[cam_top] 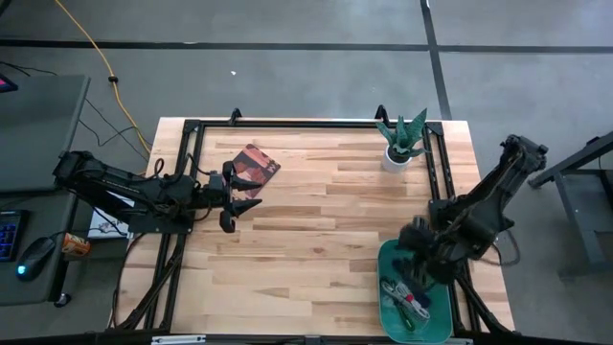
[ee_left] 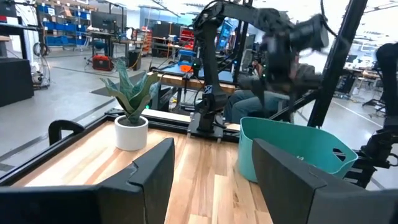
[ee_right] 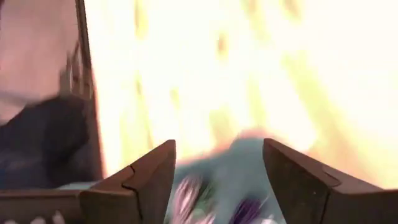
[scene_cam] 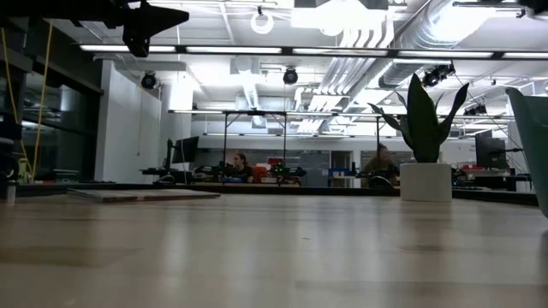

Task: Pick and place USB-C Cables
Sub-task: Return to Home Position

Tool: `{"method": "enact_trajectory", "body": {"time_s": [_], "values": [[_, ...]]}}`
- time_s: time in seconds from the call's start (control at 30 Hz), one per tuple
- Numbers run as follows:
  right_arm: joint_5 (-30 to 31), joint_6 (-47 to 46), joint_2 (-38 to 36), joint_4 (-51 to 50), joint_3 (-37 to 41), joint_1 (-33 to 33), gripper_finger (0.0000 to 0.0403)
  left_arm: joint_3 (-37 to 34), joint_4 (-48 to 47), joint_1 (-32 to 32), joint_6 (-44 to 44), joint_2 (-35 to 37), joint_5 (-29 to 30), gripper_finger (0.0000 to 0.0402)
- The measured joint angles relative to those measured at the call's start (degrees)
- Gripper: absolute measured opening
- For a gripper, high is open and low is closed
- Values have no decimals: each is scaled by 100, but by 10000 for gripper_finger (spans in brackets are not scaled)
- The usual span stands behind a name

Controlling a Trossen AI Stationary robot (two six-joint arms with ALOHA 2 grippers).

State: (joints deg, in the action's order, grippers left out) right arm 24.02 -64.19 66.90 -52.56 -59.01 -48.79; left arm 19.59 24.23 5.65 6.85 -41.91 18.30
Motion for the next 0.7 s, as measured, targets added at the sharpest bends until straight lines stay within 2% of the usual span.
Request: {"method": "enact_trajectory", "body": {"time_s": [0.1,0.2,0.3,0.5,0.7], "values": [[1060,809,-263,-150,-234,8,232,0,0,0,-2,33,-47,195],[1665,1250,-539,-305,-286,74,232,0,-7,-7,0,69,-131,195],[1823,1327,-810,-404,-286,254,232,40,-36,-59,87,147,-254,195],[2078,1667,-1075,-534,-286,423,232,405,-479,-260,337,335,-974,195],[2912,2122,-1076,-546,-283,423,232,829,-998,-395,-26,416,-931,195]]}}
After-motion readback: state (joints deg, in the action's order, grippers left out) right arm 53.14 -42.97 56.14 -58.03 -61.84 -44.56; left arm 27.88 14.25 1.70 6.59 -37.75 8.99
